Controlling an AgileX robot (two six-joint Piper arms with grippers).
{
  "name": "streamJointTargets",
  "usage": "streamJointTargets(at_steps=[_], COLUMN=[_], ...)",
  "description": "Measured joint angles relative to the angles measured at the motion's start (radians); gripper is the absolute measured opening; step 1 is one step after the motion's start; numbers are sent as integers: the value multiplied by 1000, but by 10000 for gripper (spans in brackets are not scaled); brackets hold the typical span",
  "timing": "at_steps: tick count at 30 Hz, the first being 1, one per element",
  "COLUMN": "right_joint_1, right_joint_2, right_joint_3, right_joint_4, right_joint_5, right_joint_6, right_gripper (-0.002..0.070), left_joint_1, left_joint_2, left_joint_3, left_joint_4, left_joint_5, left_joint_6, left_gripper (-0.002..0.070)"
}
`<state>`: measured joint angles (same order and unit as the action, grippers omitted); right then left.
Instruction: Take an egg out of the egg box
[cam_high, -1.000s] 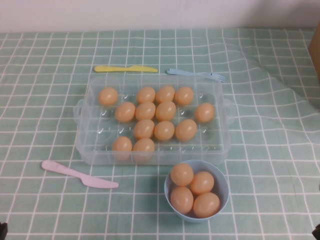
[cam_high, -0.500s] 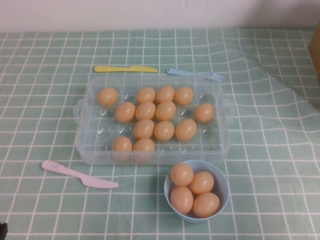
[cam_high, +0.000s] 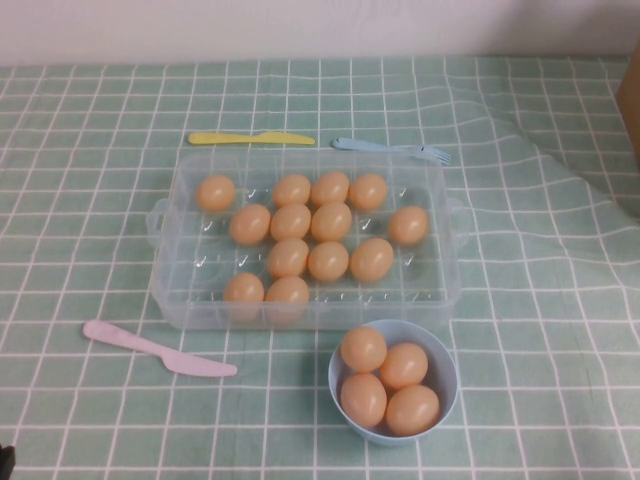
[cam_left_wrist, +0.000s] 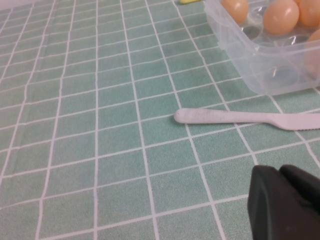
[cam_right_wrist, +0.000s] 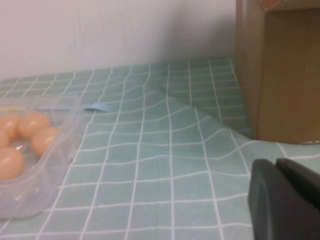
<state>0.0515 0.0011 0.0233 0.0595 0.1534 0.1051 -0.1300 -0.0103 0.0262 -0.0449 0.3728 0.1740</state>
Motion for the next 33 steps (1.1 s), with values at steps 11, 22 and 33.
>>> streamJointTargets(at_steps=[11,22,33], right_joint_1=[-2,3,3], right_joint_2=[-9,-9,-9], right_joint_3=[2,2,2], right_joint_4=[-9,2,2], right_joint_5=[146,209,212], right_joint_6=[-60,-92,-92], right_gripper=[-16,-16,-17], left_joint_1=[0,0,0], left_joint_2=[0,0,0], left_joint_3=[0,0,0], left_joint_4=[0,0,0], left_joint_5=[0,0,0], left_joint_6=[-2,-2,-2], left_gripper=[-3,-3,-3])
